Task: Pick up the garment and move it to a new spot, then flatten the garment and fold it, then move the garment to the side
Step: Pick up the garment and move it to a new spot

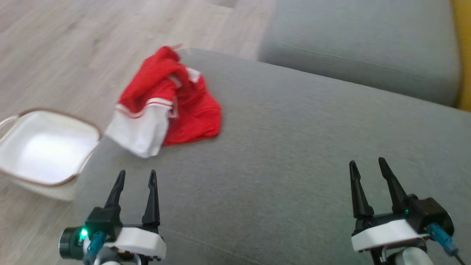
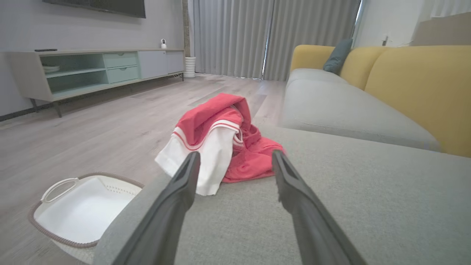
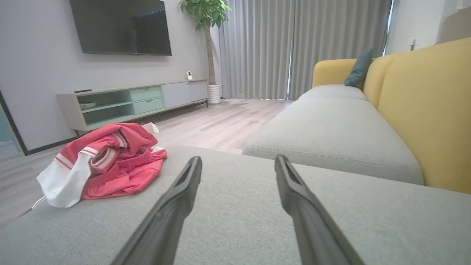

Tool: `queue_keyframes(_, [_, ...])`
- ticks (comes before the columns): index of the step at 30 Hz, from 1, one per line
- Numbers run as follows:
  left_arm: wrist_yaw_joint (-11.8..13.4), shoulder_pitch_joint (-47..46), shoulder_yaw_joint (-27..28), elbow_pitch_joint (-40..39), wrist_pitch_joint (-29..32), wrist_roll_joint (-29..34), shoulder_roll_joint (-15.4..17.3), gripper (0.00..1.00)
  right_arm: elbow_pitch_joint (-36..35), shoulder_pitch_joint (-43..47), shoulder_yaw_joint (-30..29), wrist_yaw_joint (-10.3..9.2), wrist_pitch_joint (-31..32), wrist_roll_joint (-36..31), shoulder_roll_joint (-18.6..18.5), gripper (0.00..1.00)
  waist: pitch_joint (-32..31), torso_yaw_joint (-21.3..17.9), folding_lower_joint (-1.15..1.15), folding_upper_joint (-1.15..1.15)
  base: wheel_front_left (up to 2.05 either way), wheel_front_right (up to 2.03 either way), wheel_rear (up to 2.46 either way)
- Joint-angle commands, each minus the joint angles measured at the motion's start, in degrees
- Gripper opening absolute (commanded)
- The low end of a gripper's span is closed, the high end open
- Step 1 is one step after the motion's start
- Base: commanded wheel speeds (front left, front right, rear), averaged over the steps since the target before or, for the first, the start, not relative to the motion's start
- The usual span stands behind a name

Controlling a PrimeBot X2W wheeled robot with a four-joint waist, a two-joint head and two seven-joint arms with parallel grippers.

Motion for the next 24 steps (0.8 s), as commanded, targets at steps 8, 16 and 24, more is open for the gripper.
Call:
queue_keyframes(8, [0.5, -2.7, 4.0, -3.5, -0.7, 0.7, 0.0, 1.0, -1.7, -4.8, 3.7, 0.43, -0.6, 0.3, -0.5, 1.0, 1.4, 7.6, 0.0, 0.0, 0.0, 0.0, 0.0])
queue_keyframes(16, [1.4, -1.4, 5.6, -5.6, -0.7, 0.6, -0.1, 1.0, -0.5, -7.1, 5.7, 0.43, -0.6, 0.2, -0.5, 1.0, 2.6, 8.4, 0.0, 0.0, 0.0, 0.0, 0.0])
queue_keyframes(24, [1.1, -1.2, 6.9, -5.7, -0.7, 0.6, 0.2, 1.0, -0.8, -6.5, 5.1, 0.43, -0.6, 0.0, -0.5, 1.0, 2.5, 8.4, 0.0, 0.0, 0.0, 0.0, 0.0])
